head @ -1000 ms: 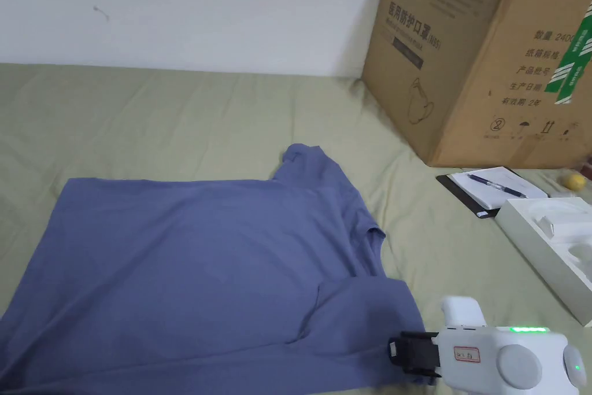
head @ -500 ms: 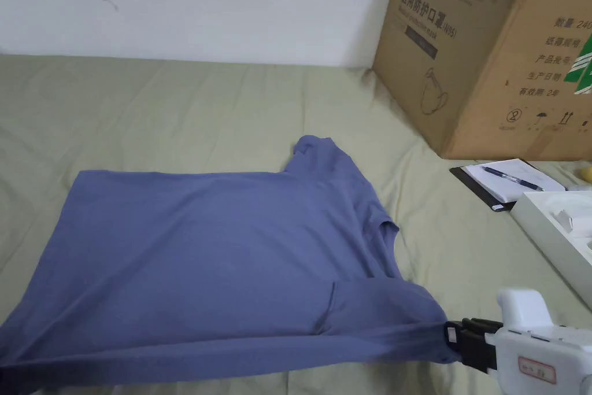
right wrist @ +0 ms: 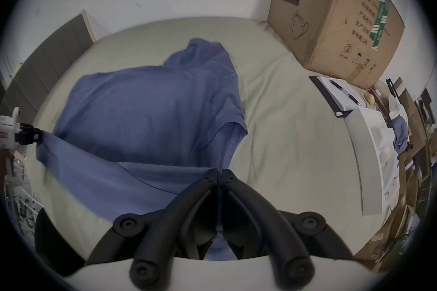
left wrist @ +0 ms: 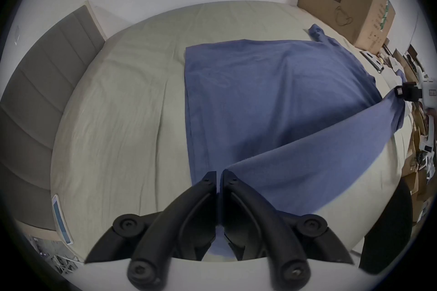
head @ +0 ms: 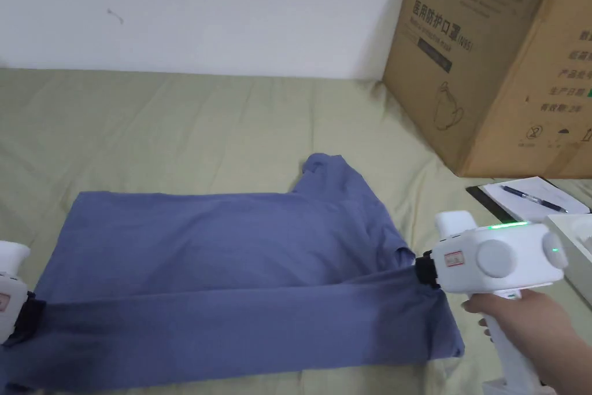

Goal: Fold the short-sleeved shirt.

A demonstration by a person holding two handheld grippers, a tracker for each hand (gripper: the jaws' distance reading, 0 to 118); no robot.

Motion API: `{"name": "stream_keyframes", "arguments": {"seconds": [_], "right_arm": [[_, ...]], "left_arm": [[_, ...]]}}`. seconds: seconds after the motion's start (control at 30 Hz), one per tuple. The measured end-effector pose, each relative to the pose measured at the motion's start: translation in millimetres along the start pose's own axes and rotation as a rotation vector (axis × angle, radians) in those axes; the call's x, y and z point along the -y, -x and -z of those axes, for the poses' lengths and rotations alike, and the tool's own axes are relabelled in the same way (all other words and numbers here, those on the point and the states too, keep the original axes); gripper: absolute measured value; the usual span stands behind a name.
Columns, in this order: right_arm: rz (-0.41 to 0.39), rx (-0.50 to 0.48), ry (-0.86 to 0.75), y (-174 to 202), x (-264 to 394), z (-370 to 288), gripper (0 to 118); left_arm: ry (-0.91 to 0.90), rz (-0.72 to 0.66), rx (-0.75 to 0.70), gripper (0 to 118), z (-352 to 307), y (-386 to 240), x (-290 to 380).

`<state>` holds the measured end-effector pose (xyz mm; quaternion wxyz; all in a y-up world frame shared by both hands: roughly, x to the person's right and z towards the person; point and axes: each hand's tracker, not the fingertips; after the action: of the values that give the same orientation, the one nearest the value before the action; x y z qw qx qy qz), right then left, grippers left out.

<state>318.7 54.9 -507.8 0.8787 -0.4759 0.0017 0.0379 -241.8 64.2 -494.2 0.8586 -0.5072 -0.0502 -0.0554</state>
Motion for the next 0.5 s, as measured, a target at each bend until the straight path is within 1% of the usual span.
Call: {"name": "stream_keyframes", "arguments": {"seconds": [0.03,0.07,0.1,0.13,0.17,0.2,0.23,0.27,0.3,0.33,0.47,0.5], "right_arm": [[-0.002,0.006,0.007,4,0,9,4],[0.000,0.017,0.020,7,0,20,6],[0.001,0.036,0.037,8,0,30,6],[0.008,0.051,0.039,9,2,35,17],[0.021,0.077,0.029,8,7,37,46],[0.040,0.098,0.014,6,10,38,83],[0.069,0.101,-0.012,2,13,35,109],[0.100,0.077,-0.090,-2,16,25,118],[0.120,0.070,-0.155,-4,20,10,117],[0.127,0.080,-0.177,-6,22,0,117],[0.116,0.062,-0.325,-8,41,-58,117],[0.126,0.038,-0.358,-5,50,-76,117]], "left_arm": [[0.016,-0.010,0.007,28,7,1,-2],[0.017,-0.021,0.006,36,21,4,-3],[0.022,-0.037,0.008,36,30,8,-1],[0.027,-0.053,0.011,64,36,12,1],[0.023,-0.069,0.004,101,40,15,3],[-0.004,-0.090,0.000,115,36,13,10],[-0.052,-0.106,0.018,117,32,16,13],[-0.090,-0.132,0.025,117,26,20,16],[-0.131,-0.148,0.037,117,19,25,19],[-0.163,-0.161,0.046,117,12,25,22],[-0.287,-0.226,0.062,117,-32,21,48],[-0.333,-0.246,0.089,116,-46,20,58]]}}
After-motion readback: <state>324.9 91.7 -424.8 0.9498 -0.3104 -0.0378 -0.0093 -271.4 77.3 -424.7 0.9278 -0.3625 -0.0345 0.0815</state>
